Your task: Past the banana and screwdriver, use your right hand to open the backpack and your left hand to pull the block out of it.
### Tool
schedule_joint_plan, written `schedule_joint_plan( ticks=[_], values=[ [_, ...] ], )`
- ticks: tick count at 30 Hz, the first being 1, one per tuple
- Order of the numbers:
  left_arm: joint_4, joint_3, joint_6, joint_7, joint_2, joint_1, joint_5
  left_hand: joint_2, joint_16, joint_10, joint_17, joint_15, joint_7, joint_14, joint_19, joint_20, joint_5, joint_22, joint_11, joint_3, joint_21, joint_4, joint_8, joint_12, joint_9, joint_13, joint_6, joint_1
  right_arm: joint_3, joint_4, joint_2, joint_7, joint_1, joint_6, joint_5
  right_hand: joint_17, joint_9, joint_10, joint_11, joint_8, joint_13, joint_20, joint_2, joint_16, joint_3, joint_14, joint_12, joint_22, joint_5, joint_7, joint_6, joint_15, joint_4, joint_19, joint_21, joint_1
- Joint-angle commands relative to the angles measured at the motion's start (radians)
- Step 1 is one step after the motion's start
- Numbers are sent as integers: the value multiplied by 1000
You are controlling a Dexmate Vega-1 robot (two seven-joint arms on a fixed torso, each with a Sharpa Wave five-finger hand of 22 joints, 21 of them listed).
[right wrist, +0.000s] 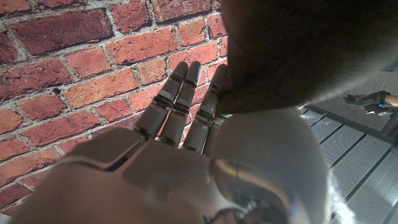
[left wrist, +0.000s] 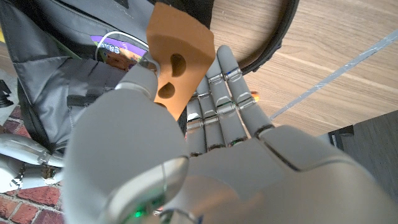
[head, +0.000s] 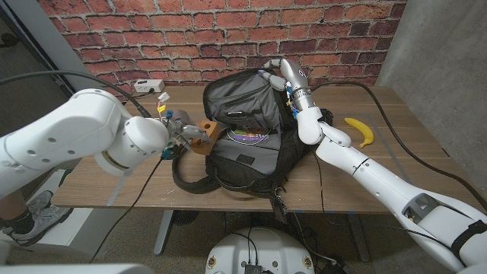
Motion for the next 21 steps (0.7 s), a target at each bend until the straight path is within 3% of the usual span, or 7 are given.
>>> schedule_joint_plan(
  ticks=[1, 8, 14, 21],
  values=[
    [3, -138, 0, 6, 19, 125, 17, 70, -3, 70, 7, -46, 2, 57, -7, -2, 8, 1, -58, 2, 13, 2, 10, 3, 147, 6, 20, 60, -11, -14, -3, 15, 3, -10, -13, 6, 3, 7, 4, 7, 2, -100, 14, -1, -2, 8, -4, 4, 4, -6, 6, -155, -2, -1, 6, 4],
    [18, -193, 0, 6, 34, 174, 20, 72, -5, 69, 10, -47, 1, 56, -10, -2, 9, -1, -59, 3, 20, 1, 14, 5, 154, 13, 24, 63, -16, -50, -17, 25, -9, -24, -36, 6, 3, 7, 3, 7, 2, -100, 14, -3, -3, 7, -4, 4, 4, -7, 4, -153, -1, -1, 6, 2],
    [30, -278, 0, 6, 36, 244, 34, 73, -7, 68, 12, -45, 0, 56, -12, 0, 9, -3, -58, 4, 26, 2, 16, 4, 161, 16, 24, 62, -14, -99, -32, 38, -28, -35, -53, 7, 3, 6, 3, 7, 2, -100, 15, -4, -3, 7, -5, 4, 4, -7, 5, -154, -1, -1, 6, 3],
    [53, -309, 0, 6, 42, 262, 31, 74, -10, 69, 15, -46, -1, 56, -16, -1, 9, -5, -59, 5, 33, 2, 18, 2, 169, 16, 23, 62, -5, -160, -48, 61, -51, -67, -74, 7, 3, 4, 2, 8, 2, -100, 15, -6, -3, 7, -7, 3, 4, -7, 5, -154, -1, -1, 6, 3]
  ],
)
